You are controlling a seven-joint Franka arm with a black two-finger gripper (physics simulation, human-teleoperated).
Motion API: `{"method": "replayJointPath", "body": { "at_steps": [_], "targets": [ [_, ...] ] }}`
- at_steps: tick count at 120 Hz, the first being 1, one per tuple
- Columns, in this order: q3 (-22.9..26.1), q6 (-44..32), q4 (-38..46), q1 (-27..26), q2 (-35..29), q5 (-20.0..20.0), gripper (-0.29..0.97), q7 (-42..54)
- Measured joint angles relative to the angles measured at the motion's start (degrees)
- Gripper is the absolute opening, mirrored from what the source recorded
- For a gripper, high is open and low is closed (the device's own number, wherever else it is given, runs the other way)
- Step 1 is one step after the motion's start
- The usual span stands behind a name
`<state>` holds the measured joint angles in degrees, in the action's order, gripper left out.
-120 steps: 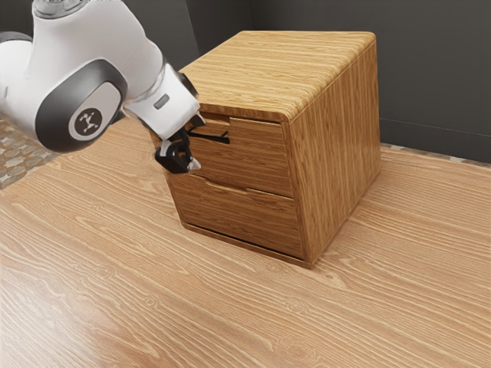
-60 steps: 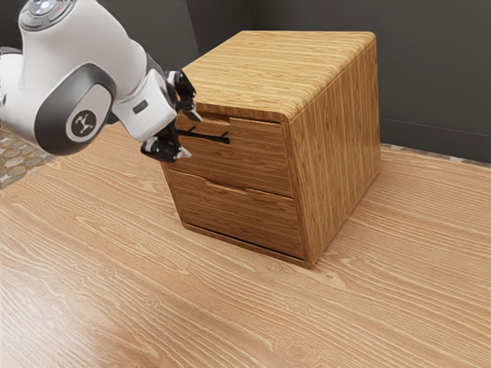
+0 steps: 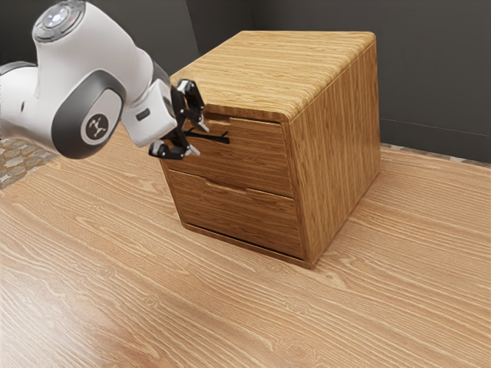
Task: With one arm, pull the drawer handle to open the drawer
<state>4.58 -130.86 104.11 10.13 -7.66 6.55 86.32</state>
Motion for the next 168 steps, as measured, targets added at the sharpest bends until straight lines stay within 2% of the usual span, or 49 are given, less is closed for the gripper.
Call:
{"method": "replayJointPath", "body": {
  "at_steps": [22, 47, 79, 122, 168],
  "targets": [
    [0.29, -0.41, 0.41, 0.09, -0.3, -0.58, 0.03, 1.65],
    [0.65, -0.57, 5.23, 0.13, -4.53, -1.49, -0.06, 2.83],
    [1.99, 0.18, 11.6, 0.12, -12.41, -2.04, -0.09, 3.43],
    [0.62, 4.06, 15.42, -0.03, -16.96, -2.37, -0.1, 2.83],
    [0.41, 6.34, 21.55, -0.21, -25.47, -2.52, -0.09, 2.14]
  ]
}}
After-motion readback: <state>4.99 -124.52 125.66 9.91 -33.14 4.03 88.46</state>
